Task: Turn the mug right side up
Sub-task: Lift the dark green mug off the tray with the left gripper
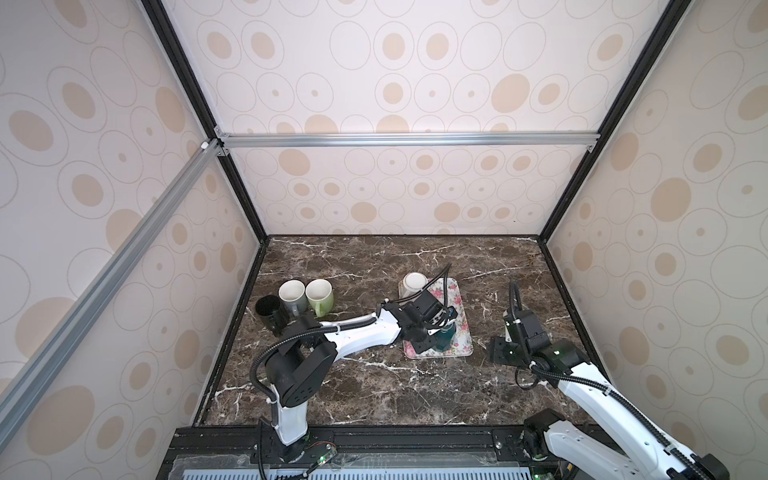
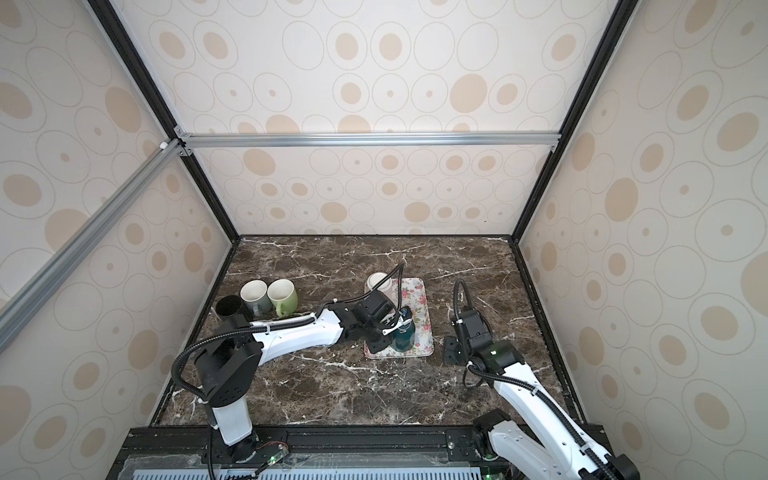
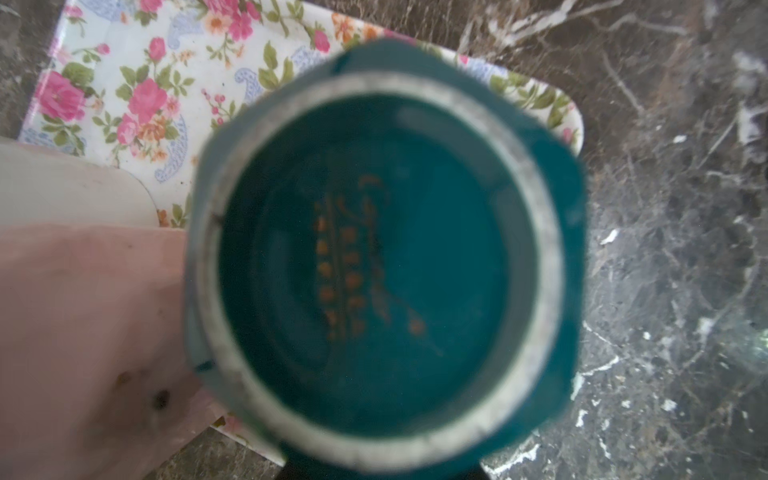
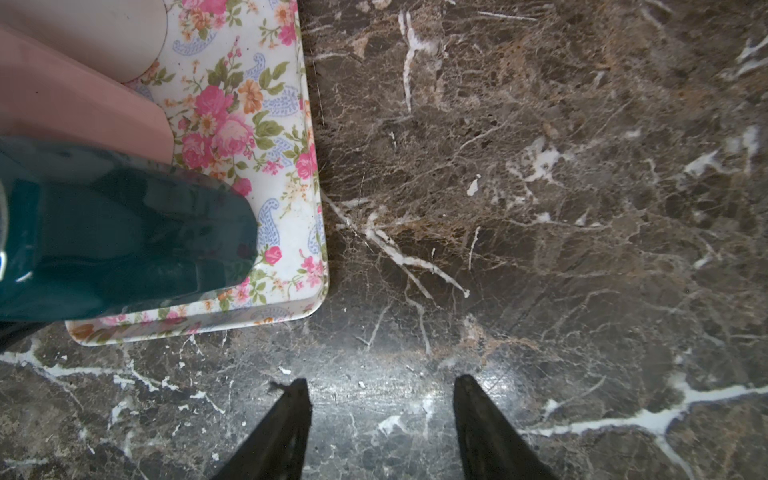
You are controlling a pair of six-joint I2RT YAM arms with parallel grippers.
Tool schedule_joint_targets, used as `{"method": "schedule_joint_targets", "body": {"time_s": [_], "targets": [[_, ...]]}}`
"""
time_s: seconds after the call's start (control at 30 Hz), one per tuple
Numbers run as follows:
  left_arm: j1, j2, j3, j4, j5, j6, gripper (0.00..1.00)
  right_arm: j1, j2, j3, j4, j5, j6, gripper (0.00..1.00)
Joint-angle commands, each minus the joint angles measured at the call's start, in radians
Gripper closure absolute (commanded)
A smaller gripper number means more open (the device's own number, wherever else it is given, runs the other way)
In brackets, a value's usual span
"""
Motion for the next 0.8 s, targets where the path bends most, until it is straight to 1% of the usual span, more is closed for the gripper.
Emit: {"method": "schedule_joint_targets", "body": {"time_s": [0.0,0.13,0.23,0.4,0.43,0.53,0.67,0.77], "targets": [[-0.013,0.015,0.059,-0.054,-0.027,0.027,0.74,-0.003,-0.005,-0.008,-0.002,0.023,-0.009,0.42],[-0.018,0.015,0.076,-0.05,-0.038,0.015,0.79,-0.003,-0.007,-0.009,0.006,0.016,-0.012,0.42],[-0.021,0.018,0.083,-0.043,-0.043,-0.002,0.87,-0.004,-0.003,-0.01,0.011,0.01,-0.013,0.42],[-0.025,0.03,0.082,-0.04,-0.071,-0.031,0.96,-0.004,-0.002,-0.016,0.017,0.005,-0.01,0.42],[-0.026,0.031,0.077,-0.037,-0.076,-0.036,1.0,-0.003,-0.004,-0.019,0.019,0.004,-0.007,0.42],[-0.027,0.026,0.061,-0.02,-0.105,-0.067,1.0,-0.004,-0.01,-0.026,0.022,-0.001,-0.001,0.42],[-0.027,0.012,0.044,0.013,-0.091,-0.116,1.0,-0.003,-0.025,-0.034,0.02,-0.004,0.003,0.42],[-0.027,0.004,0.028,0.04,-0.101,-0.167,1.0,-0.003,-0.031,-0.039,0.019,-0.011,0.007,0.42]]}}
